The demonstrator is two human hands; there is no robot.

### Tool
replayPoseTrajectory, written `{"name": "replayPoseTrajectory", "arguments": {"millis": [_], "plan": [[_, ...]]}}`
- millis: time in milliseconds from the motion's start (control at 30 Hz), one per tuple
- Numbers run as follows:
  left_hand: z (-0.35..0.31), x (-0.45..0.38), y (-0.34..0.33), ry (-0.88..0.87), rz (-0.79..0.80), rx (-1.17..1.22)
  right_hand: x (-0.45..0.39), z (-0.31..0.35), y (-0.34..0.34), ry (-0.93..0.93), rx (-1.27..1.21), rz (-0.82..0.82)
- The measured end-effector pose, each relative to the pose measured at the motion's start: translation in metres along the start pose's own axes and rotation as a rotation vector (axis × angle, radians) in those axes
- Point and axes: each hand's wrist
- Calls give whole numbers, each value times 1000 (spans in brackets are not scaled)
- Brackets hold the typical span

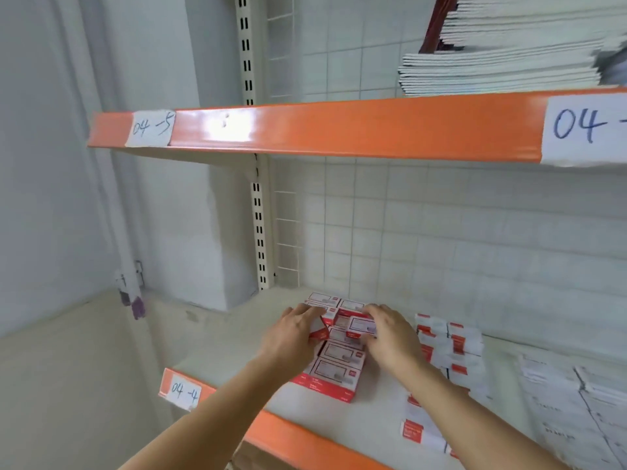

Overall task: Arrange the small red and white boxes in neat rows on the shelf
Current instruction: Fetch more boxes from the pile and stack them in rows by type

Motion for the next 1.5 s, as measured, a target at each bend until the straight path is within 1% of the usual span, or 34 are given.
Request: {"name": "replayPoseTrajectory", "arguments": {"millis": [67,200,333,433,667,767,867,967,1100,1167,1267,1400,1500], "plan": [[8,-10,2,-27,13,26,-5,4,-3,-26,67,-13],[22,-20,4,-45,25,102,-14,16,-10,-16,167,-22],[30,-23,3,-35,37,147,-24,24,-15,-14,164,-11],[32,-26,3,-59,33,168,-26,24,-17,-17,177,-32],[18,-31,-4,-191,61,214,-8,29,-8,90,108,-134],[3,-32,-12,-262,91,242,9,25,1,99,123,-166],[-16,-30,-21,-332,95,288,28,14,13,90,140,-163],[-43,-23,-32,-343,132,393,52,-5,26,42,102,-161],[-88,-8,-48,-306,261,614,88,-35,48,-97,3,-175],[-112,1,-57,-256,322,747,109,-51,60,-122,-27,-165],[-154,20,-75,-204,391,883,145,-80,77,-165,-70,-127],[-210,50,-104,-171,468,954,194,-124,99,-247,-134,-129],[-247,69,-125,-154,479,970,228,-158,114,-285,-208,-102]]}}
Point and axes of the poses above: each hand's wrist, its own x-axis away from the middle knuckle, its own y-axis out of the back of the hand, z = x × y, and after that the axes turned 14 degrees about x, right-handed
